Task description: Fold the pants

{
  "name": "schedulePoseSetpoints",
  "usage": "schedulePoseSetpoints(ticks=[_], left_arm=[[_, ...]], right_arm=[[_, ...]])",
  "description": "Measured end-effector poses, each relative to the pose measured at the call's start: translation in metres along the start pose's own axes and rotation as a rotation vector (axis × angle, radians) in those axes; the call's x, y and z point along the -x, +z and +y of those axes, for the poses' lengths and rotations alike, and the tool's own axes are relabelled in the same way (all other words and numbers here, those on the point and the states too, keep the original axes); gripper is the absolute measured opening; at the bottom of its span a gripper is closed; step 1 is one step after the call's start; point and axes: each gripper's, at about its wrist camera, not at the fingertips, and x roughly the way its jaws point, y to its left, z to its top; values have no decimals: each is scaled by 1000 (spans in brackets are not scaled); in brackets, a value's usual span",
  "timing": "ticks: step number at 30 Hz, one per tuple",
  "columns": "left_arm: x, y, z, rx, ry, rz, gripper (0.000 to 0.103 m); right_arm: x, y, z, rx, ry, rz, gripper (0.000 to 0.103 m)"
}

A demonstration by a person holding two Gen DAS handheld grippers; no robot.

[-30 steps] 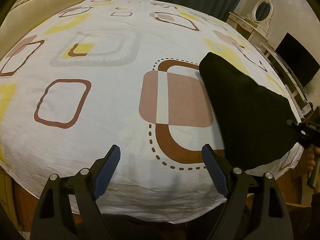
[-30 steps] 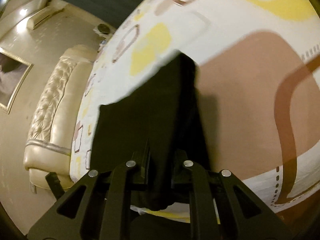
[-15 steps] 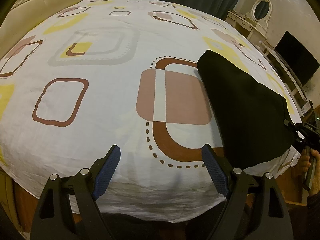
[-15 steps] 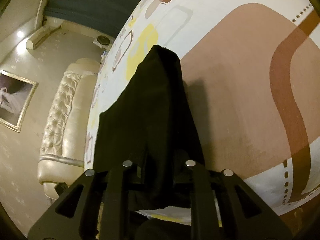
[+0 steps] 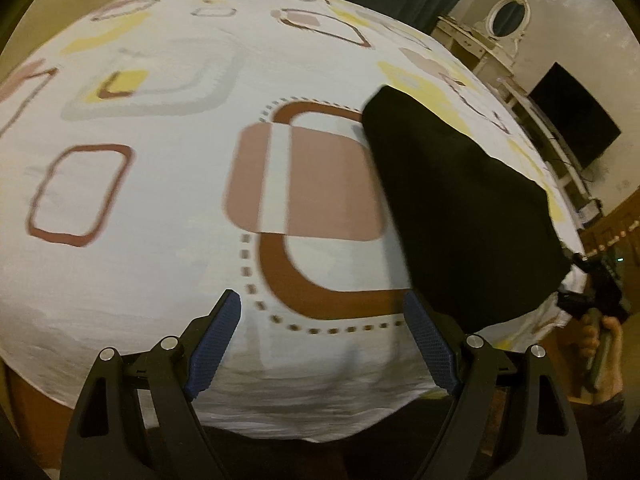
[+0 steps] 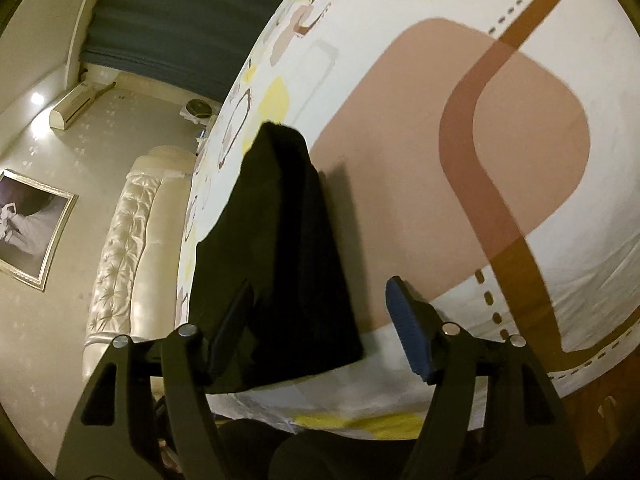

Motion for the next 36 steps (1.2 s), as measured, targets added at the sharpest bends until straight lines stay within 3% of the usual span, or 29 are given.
schedulePoseSetpoints(ticks=[5,11,20,27,31,36], left_arm=[[-21,12,-8,23,-136,37,82],[-46,32,-5,135,-255,56,82],[-50,36,-9,206,-343,77,82],[-41,37,-8,204,-480,94,82],[-49,39,-23,160,-494,114,83],[-65,38,-34,178,-524,160,83]], right_arm=[[-17,0,5,5,46,41,72],[-33,1,11,38,74,83,77],[-39,-3,22,105,48,108,80],[-40,-6,25,113,45,105,80],[-39,-5,25,111,48,103,80],[-38,-4,23,108,53,101,80]])
